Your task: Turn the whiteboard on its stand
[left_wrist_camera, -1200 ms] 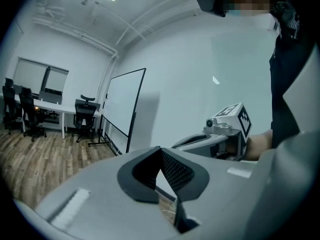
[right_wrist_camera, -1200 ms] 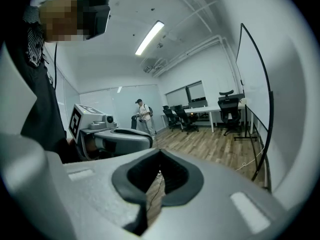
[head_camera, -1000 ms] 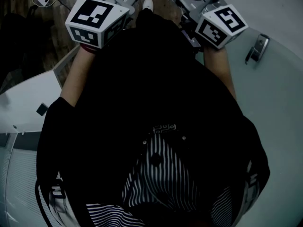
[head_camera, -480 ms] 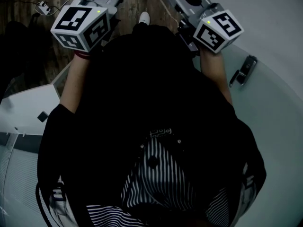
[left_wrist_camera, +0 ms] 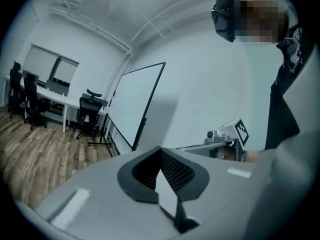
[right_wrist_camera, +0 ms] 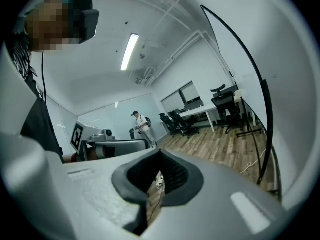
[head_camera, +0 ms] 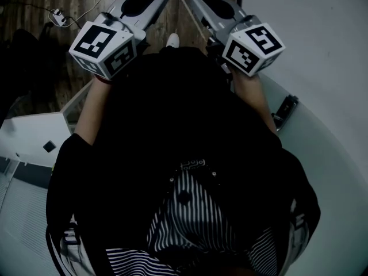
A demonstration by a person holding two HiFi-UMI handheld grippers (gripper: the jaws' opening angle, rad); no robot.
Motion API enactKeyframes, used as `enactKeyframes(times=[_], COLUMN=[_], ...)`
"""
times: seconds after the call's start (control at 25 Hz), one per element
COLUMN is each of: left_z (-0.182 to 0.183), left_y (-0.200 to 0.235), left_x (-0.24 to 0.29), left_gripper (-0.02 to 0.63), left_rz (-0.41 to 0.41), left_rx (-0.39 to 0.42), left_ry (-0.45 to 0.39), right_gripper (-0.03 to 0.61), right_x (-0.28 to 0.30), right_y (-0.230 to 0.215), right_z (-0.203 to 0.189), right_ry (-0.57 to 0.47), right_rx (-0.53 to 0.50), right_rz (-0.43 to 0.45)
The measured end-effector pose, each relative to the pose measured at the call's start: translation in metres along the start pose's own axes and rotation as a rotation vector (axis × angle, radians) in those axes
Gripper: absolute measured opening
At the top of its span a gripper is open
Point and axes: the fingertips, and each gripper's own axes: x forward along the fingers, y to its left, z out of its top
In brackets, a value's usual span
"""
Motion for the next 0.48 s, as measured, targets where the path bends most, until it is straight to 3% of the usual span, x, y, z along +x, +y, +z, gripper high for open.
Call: enactKeyframes(times=[0.24,0.32,0.48], left_z=[-0.018,-0.025,-0.026], left_y=[0.020,0.031,0.068], left_x=[0.045,0.059,0.093], left_gripper=[0.003,0.004,0.004], left_rz=[0.036,0.049,0.048], left_rx=[0.028,0.047,0.014], left_ry=[0.058,0.078,0.081], right_gripper=[0.000,0.000,0.000], right_x=[0.010,0.017,0.046], right_y=[-0.060,-0.075,-0.114], right_z=[-0.007,-0.012,0.008], right_ry=[0.011,0.006,-0.038], right_rx=[0.021,0.045,0.107], right_rz=[0.026,0.071,0.132])
